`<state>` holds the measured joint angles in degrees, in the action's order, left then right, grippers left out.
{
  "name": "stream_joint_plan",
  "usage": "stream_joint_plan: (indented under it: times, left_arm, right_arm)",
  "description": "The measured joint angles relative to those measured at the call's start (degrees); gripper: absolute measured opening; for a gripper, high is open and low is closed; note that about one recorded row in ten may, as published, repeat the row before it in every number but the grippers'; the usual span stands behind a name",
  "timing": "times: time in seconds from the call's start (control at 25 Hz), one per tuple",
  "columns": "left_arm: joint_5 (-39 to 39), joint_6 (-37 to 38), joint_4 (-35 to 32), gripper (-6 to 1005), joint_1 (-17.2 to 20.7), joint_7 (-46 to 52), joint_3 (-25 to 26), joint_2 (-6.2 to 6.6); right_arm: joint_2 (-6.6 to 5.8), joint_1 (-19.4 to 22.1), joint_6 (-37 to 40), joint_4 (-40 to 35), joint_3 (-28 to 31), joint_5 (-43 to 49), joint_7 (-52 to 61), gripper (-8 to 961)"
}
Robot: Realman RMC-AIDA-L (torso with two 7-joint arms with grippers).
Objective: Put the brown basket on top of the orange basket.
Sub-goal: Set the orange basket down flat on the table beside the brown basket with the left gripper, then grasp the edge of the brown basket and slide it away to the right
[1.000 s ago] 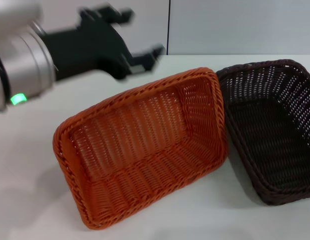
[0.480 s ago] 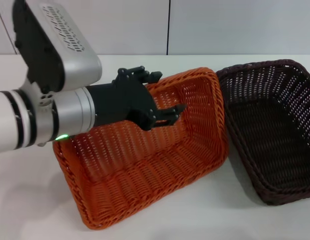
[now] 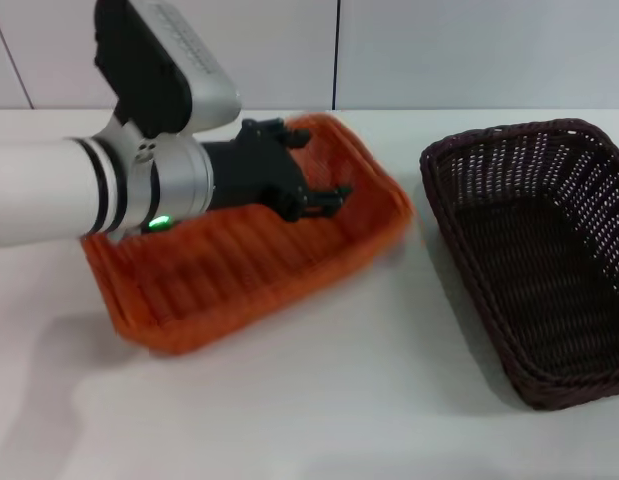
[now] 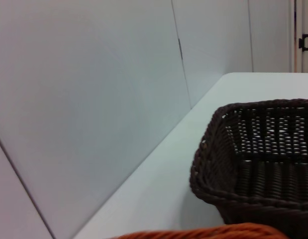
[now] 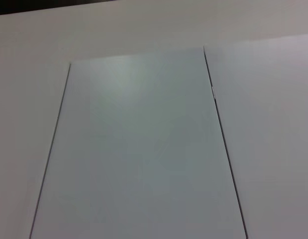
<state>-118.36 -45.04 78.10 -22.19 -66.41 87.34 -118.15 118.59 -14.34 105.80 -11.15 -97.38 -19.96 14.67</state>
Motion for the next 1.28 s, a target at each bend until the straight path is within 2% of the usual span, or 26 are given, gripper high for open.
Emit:
stream_joint_plan:
  times: [0.04,0.16,0.32,0.36,0.4,0.48,0.52,0.6,0.68,0.76,0.8,0.88,0.92,1.0,1.04,1.12,1.2,1.24,1.28]
  left_arm:
    - [0.0,0.6,-0.9,786,-0.9,-0.3,0.2,-0.02]
    - [0.1,1.0,3.9,786,0.5,-0.4,-0.1,-0.06]
    - [0.4,6.1,13.1,786,6.7,-0.4,-1.6,-0.21]
    - [0.4,6.1,13.1,786,6.7,-0.4,-1.6,-0.21]
    - [0.6,14.3,15.7,786,10.6,-0.4,-3.4,-0.14]
    - [0.6,20.4,16.3,786,13.2,-0.4,-4.4,-0.05]
    - [0.6,20.4,16.3,786,13.2,-0.4,-4.4,-0.05]
    - [2.2,34.0,16.0,786,17.8,-0.1,-6.2,-0.06]
    - [3.5,41.1,15.0,786,19.5,0.0,-7.8,-0.03]
    - [3.5,41.1,15.0,786,19.5,0.0,-7.8,-0.03]
    - [4.1,56.5,11.9,786,21.1,0.4,-12.5,0.02]
    - [3.8,62.9,10.3,786,21.4,0.9,-14.5,0.08]
    - [3.8,62.9,10.3,786,21.4,0.9,-14.5,0.08]
    - [1.0,76.0,6.0,786,21.5,7.1,-18.2,0.14]
    - [0.1,78.5,5.0,786,21.6,9.5,-18.7,0.15]
    - [0.1,78.5,5.0,786,21.6,9.5,-18.7,0.15]
    - [-10.5,99.9,-6.9,786,21.3,31.0,-21.6,0.17]
    - [-12.4,102.7,-9.4,786,21.2,34.3,-21.7,0.17]
    - [-17.9,110.1,-17.1,786,20.5,44.4,-21.2,0.18]
  right_arm:
    - [-0.01,0.0,0.1,-0.1,0.0,0.0,0.0,822]
    - [0.0,0.1,0.3,-0.4,0.0,0.0,0.0,822]
    - [0.14,-0.1,0.0,-0.4,0.0,0.0,0.0,823]
    - [0.16,-0.2,-0.1,-0.4,0.0,0.0,0.0,823]
    - [0.16,-0.3,-0.1,-0.4,0.0,0.0,0.0,823]
    - [0.11,-0.9,-0.2,-0.4,0.0,0.0,0.0,823]
    - [0.11,-0.9,-0.2,-0.4,0.0,0.0,0.0,823]
    - [0.1,-1.3,-0.4,-0.4,0.0,0.0,0.0,823]
    - [0.1,-1.8,-0.7,-0.4,0.0,0.0,0.0,823]
    - [0.07,-2.2,-1.2,-0.4,0.0,0.1,0.0,822]
    - [0.05,-2.4,-1.4,-0.4,0.0,0.1,0.0,822]
    - [0.01,-3.0,-1.7,-0.5,0.0,0.4,0.0,822]
    - [0.01,-3.0,-1.7,-0.5,0.0,0.4,0.0,822]
    - [0.06,-3.2,-1.8,-0.5,-0.1,0.4,0.0,823]
    - [0.09,-3.3,-1.8,-0.5,-0.2,0.5,0.0,823]
    - [0.09,-3.4,-1.9,-0.5,-0.4,0.5,0.0,823]
    - [0.09,-3.4,-2.0,-0.5,-0.5,0.5,0.0,823]
    - [0.1,-3.4,-2.0,-0.5,-0.6,0.5,0.1,823]
    - [0.14,-3.4,-2.1,-0.5,-0.6,0.5,0.2,823]
